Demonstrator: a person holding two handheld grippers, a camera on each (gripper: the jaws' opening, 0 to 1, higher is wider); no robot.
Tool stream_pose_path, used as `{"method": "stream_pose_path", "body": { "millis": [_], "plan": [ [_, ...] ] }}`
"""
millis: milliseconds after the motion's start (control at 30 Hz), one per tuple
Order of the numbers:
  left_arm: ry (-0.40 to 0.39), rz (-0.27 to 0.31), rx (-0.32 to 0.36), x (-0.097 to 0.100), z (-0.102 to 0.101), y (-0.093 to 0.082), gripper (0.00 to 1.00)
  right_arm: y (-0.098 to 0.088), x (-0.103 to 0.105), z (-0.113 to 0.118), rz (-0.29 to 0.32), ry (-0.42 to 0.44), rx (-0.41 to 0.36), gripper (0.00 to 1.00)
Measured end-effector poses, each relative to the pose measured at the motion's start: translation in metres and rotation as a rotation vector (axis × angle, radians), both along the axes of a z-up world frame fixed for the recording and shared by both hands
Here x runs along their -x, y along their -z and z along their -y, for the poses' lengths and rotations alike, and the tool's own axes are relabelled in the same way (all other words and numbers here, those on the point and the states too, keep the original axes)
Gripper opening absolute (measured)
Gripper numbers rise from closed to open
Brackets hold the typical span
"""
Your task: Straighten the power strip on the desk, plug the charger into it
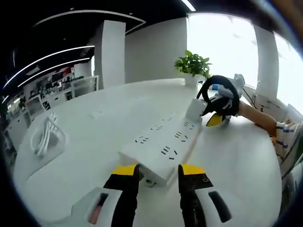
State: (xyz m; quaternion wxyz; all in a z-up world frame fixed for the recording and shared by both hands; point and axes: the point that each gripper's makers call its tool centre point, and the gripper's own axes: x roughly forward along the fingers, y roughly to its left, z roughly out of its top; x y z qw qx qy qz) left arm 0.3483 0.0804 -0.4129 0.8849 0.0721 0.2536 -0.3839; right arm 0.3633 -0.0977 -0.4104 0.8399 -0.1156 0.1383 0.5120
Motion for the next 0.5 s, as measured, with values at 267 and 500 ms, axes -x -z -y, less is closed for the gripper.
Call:
{"method": "stream_pose_path", "body": {
  "millis": [267, 500],
  "plan": [
    [-0.006, -0.006, 0.024, -0.0041, -0.0016, -0.0023, 0.31, 0.0002, 0.0020, 0.0006, -0.025, -0.005, -0.022, 0.26],
    [-0.017, -0.014, 0.055, -0.0049, 0.0007, -0.0032, 0.31, -0.0002, 0.0037, 0.0014, -0.030, -0.010, -0.016, 0.25]
  ]
}}
